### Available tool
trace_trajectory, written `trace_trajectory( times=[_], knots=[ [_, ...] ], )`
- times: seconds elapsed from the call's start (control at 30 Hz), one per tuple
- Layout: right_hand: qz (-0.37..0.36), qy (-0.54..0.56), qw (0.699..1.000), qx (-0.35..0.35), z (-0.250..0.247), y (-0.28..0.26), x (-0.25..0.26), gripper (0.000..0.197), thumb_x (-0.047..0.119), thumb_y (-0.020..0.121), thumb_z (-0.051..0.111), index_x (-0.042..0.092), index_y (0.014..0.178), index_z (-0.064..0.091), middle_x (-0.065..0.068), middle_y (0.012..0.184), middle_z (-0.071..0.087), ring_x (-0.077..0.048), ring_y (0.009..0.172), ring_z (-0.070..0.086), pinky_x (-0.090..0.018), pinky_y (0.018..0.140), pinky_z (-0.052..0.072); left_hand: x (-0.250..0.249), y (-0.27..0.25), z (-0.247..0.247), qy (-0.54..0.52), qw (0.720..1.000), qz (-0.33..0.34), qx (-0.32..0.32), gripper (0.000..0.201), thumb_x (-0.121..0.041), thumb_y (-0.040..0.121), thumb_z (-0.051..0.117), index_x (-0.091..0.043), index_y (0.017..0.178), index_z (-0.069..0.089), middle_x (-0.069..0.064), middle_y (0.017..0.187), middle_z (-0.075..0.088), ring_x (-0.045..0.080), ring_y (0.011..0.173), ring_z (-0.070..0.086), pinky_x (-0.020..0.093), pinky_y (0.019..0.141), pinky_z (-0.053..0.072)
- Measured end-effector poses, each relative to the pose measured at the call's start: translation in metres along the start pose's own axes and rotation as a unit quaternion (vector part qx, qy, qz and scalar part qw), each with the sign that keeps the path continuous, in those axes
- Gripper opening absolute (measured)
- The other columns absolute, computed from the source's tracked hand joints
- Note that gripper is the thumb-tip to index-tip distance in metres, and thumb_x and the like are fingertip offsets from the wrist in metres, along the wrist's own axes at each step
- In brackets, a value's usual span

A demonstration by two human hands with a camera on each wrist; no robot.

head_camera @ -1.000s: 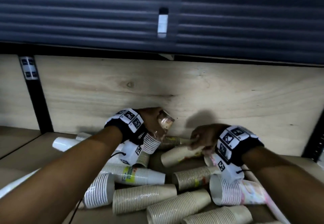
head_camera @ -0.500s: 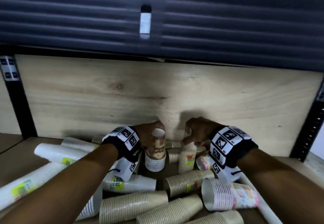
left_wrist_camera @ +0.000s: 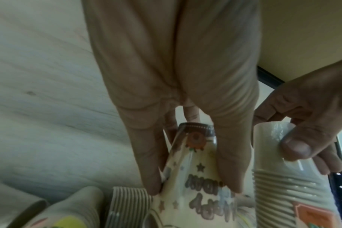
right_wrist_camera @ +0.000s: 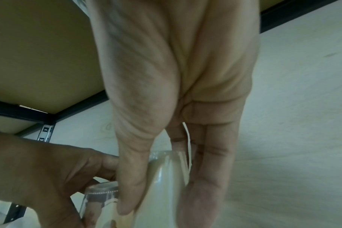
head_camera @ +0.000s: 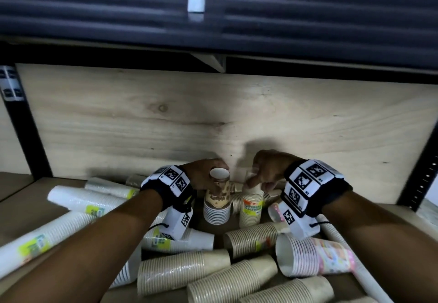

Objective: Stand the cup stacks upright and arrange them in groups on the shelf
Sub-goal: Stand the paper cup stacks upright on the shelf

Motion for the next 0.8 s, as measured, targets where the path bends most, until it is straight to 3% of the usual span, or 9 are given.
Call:
trace_trajectory(
  times=[0.1,0.2,0.33,0.4,0.47,0.5,0.6,0.67,0.8],
  knots=[
    [0.008,0.012,1.000,0.003,-0.001,-0.001,-0.002,0.048,0.030,0.069,0.088,0.006,0.098,0.058,-0.015,0.088,0.075,-0.029,0.077,0.076,-0.050,0.078,0.061,0.003,0.002,0.001,-0.019,1.000,-0.010,0.014,0.068,0.002,0.071,0.081,-0.009,0.132,0.052,0.001,0.120,0.055,0.018,0.112,0.055,0.031,0.094,0.048],
    [0.006,-0.013,1.000,0.020,0.001,-0.007,0.000,0.049,0.032,0.070,0.087,0.002,0.099,0.062,-0.016,0.088,0.075,-0.030,0.080,0.075,-0.052,0.081,0.059,0.004,-0.005,0.001,-0.037,0.998,-0.037,0.023,0.089,-0.003,0.069,0.084,-0.016,0.144,0.038,0.005,0.142,0.048,0.021,0.125,0.051,0.036,0.102,0.046],
    [0.002,-0.013,1.000,-0.007,0.004,-0.017,0.002,0.052,0.031,0.071,0.086,0.005,0.106,0.058,-0.014,0.095,0.073,-0.030,0.081,0.075,-0.050,0.081,0.059,0.007,-0.019,-0.003,-0.001,0.996,-0.088,0.020,0.096,-0.013,0.072,0.084,-0.015,0.149,0.027,0.004,0.137,0.048,0.017,0.121,0.050,0.027,0.094,0.044],
    [-0.004,-0.038,0.999,-0.009,0.005,-0.022,-0.001,0.048,0.036,0.073,0.084,0.004,0.100,0.061,-0.005,0.079,0.073,-0.017,0.066,0.073,-0.041,0.072,0.060,0.016,-0.027,-0.006,0.051,0.989,-0.140,0.019,0.100,-0.027,0.072,0.085,-0.015,0.150,0.024,0.007,0.144,0.045,0.021,0.127,0.050,0.029,0.097,0.045],
    [-0.007,-0.093,0.996,0.009,0.005,-0.034,-0.005,0.038,0.043,0.076,0.080,0.008,0.077,0.064,0.004,0.049,0.063,-0.003,0.041,0.058,-0.027,0.058,0.050,0.025,-0.037,-0.010,0.103,0.977,-0.184,0.018,0.093,-0.038,0.073,0.081,-0.014,0.147,0.030,0.007,0.144,0.046,0.025,0.124,0.053,0.032,0.096,0.048],
    [0.003,-0.113,0.993,0.022,0.006,-0.038,-0.009,0.039,0.046,0.076,0.078,0.010,0.072,0.064,0.006,0.047,0.061,-0.002,0.040,0.056,-0.024,0.056,0.046,0.030,-0.042,-0.012,0.132,0.970,-0.203,0.023,0.085,-0.044,0.075,0.078,-0.013,0.143,0.037,0.008,0.141,0.049,0.026,0.121,0.055,0.031,0.091,0.049],
    [0.035,-0.165,0.984,0.055,0.016,-0.049,-0.024,0.039,0.051,0.074,0.076,0.013,0.069,0.071,0.004,0.065,0.066,-0.008,0.055,0.059,-0.023,0.057,0.046,0.040,-0.056,-0.010,0.185,0.956,-0.225,0.047,0.064,-0.055,0.079,0.069,-0.009,0.123,0.058,0.012,0.127,0.061,0.028,0.102,0.063,0.028,0.073,0.052],
    [0.035,-0.197,0.978,0.056,0.026,-0.045,-0.037,0.037,0.052,0.072,0.074,0.016,0.066,0.070,0.004,0.065,0.066,-0.012,0.060,0.061,-0.028,0.065,0.052,0.050,-0.058,-0.003,0.197,0.952,-0.232,0.045,0.062,-0.056,0.080,0.065,-0.012,0.123,0.061,0.011,0.122,0.064,0.028,0.102,0.065,0.032,0.079,0.055],
    [0.023,-0.171,0.980,0.095,0.045,-0.039,-0.044,0.049,0.047,0.080,0.073,0.014,0.115,0.069,-0.001,0.116,0.068,-0.015,0.101,0.062,-0.029,0.090,0.049,0.057,-0.049,0.007,0.236,0.941,-0.239,0.033,0.057,-0.051,0.079,0.068,-0.014,0.122,0.062,0.009,0.123,0.066,0.027,0.110,0.063,0.032,0.091,0.050]
  ],
)
Point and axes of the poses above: each hand's wrist, its own y-axis towards the middle knuckle, its own z-axis out of the palm, x = y × z, the point moved 2 cm from there along y, towards the middle knuckle
